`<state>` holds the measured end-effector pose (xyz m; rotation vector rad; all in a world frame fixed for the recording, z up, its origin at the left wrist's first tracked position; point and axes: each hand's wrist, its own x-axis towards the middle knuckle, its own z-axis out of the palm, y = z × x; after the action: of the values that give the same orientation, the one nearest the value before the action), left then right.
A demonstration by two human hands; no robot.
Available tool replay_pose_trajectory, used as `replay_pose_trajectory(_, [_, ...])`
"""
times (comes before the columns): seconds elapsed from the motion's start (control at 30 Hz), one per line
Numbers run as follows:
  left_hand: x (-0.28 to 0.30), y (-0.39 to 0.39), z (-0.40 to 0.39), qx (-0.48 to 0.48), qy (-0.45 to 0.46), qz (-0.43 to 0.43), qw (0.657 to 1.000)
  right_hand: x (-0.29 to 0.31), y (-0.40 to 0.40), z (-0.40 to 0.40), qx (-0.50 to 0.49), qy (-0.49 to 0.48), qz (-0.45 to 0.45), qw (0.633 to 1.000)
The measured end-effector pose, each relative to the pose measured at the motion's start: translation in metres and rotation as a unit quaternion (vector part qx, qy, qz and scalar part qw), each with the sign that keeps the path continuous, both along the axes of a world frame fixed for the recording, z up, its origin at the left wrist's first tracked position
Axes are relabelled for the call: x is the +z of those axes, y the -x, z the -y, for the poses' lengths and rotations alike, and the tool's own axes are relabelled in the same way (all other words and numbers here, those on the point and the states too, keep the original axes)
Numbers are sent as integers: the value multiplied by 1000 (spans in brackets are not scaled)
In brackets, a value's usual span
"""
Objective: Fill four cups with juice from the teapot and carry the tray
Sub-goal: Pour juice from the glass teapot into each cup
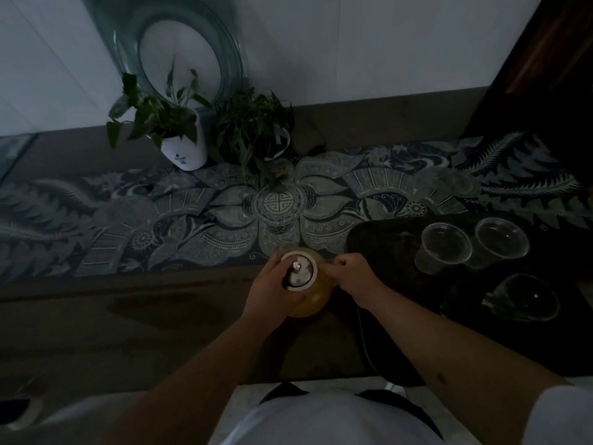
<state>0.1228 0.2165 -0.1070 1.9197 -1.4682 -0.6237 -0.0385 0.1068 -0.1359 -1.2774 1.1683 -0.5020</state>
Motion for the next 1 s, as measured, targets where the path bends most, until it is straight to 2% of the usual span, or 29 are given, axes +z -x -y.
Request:
replay_pose_trajectory(0.27, [26,4,10,-11,10,30,999,33,10,7,-12,5,9,1000])
replay_pose_trajectory(0.47, [62,25,30,-45,70,35,996,75,37,18,-44,4,32,998])
replay_pose_trajectory(0.67, [96,66,54,-70,106,30,991,114,80,34,-79,4,26,997])
replay_pose_trajectory(1.0, [140,163,97,-71,93,30,993,167,176,69,-88,38,-2,995])
